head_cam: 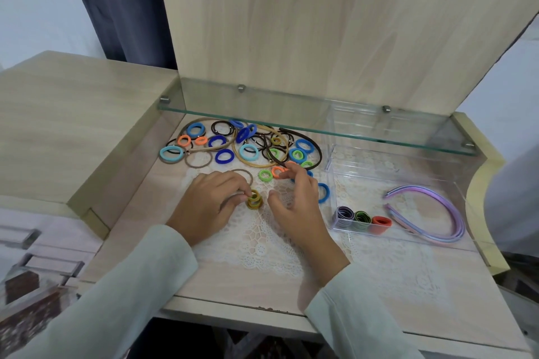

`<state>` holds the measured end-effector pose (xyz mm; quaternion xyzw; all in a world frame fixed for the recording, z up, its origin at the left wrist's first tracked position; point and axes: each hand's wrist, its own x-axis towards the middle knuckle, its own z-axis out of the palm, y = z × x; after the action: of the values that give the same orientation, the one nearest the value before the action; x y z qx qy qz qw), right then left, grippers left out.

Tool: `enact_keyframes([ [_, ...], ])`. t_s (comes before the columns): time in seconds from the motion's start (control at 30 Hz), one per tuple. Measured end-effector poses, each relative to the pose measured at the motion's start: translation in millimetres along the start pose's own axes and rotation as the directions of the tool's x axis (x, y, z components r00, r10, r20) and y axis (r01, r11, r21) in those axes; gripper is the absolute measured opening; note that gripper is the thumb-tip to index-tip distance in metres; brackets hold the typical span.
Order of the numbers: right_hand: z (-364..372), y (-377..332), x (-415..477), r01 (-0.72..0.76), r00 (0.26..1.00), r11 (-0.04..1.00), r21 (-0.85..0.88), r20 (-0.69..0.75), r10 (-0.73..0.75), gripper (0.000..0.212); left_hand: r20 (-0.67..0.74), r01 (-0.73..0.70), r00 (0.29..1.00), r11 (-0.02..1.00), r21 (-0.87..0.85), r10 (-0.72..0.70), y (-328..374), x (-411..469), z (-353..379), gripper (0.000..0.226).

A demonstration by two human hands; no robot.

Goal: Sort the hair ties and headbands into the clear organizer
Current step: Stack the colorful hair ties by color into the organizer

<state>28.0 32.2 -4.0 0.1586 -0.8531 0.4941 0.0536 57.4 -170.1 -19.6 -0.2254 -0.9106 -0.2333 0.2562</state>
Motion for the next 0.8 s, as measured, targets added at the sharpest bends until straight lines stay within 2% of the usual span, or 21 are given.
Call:
enact_keyframes([
  [0.57, 1.4, 1.8, -1.3, 0.023, 1.000, 1.000, -0.008, -0.006, -0.023, 0.052, 0.044, -0.012, 0.999, 0.999, 0.049, 0.010, 1.3, 0.3, 0.1, 0.018],
  [0.8, 1.1, 2.0, -1.4, 0.008, 1.000, 1.000, -0.021, 0.010, -0.008, 0.051, 0.059, 0.015, 0.998, 0.996, 0.084, -0.020, 1.8, -1.0, 0.7, 0.029],
])
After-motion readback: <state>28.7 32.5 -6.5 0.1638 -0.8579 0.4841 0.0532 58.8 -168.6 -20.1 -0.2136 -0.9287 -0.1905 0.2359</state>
